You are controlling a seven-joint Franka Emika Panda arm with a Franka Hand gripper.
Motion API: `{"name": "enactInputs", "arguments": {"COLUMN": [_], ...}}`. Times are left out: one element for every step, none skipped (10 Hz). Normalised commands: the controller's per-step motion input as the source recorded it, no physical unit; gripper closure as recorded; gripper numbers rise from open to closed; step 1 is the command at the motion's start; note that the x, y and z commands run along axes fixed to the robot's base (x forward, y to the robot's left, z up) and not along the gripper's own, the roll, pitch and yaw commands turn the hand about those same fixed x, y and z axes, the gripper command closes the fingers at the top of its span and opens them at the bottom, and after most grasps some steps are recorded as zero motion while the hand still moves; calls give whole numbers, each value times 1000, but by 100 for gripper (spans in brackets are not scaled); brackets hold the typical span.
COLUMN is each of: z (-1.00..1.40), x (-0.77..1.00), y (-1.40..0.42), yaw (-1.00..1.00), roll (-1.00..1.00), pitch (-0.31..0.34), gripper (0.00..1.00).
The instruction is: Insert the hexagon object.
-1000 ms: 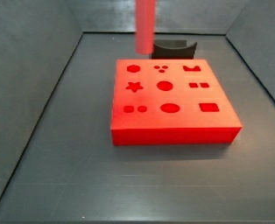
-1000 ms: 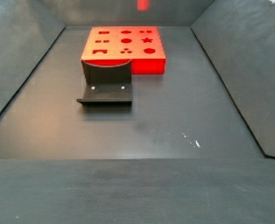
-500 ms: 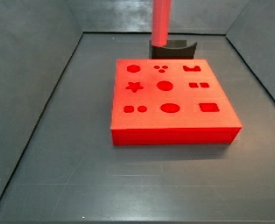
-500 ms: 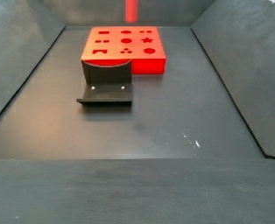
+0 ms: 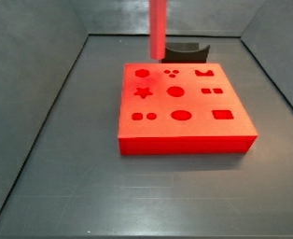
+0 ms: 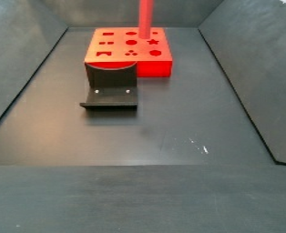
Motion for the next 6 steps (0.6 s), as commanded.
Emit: {"name": "enactInputs", "arguments": {"z": [-197, -134, -83, -220, -260, -197], "x": [-366, -131, -17, -11, 0, -43], "y": [180, 143, 0, 0, 0, 0], "yaw": [-80, 0, 9, 77, 71, 20], "roll": [-206, -274, -130, -179, -186, -31], "pitch": [-227, -196, -51, -17, 0, 0], "gripper": [100, 100, 100, 100, 100, 100]}}
